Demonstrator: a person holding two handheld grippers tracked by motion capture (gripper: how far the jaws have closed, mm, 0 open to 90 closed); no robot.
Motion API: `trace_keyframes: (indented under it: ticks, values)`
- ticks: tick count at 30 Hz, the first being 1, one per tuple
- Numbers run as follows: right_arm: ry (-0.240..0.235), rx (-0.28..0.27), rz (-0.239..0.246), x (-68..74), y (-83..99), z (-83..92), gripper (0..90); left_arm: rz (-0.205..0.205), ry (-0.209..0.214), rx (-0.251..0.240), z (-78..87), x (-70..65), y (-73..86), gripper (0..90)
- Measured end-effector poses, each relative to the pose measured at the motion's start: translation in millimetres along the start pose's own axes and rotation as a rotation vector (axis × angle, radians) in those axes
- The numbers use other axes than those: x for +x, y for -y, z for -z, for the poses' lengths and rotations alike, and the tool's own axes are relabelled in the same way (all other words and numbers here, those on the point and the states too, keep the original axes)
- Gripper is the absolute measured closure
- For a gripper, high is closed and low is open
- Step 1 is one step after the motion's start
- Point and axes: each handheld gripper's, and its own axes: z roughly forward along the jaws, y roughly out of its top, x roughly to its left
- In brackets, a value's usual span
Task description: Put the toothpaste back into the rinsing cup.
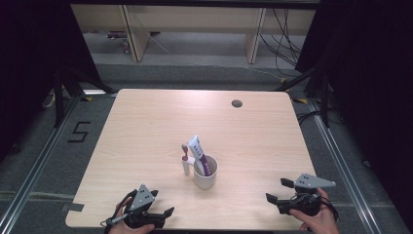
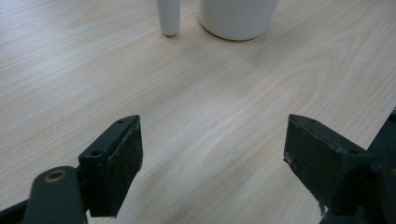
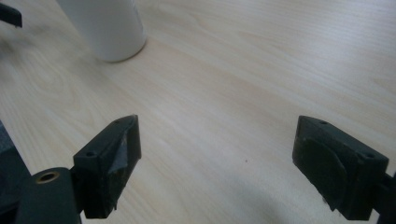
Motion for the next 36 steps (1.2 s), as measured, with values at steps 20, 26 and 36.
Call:
trace_keyframes:
  ticks: [20,26,36]
  values:
    - [0.013,0.058,0.005,2.5,23.1,10.8,16.8,0.001,-0.002,0.004,-0.7,-0.2,0.2,19.2]
    - [0.012,0.077,0.008,1.8,26.9,11.8,16.6,0.001,-0.001,0.008,0.1,-0.4,-0.3,19.2]
    - [0.005,0.101,-0.012,3.4,29.7,10.9,16.4,-0.011,-0.003,0.018,1.0,0.1,-0.5,19.2]
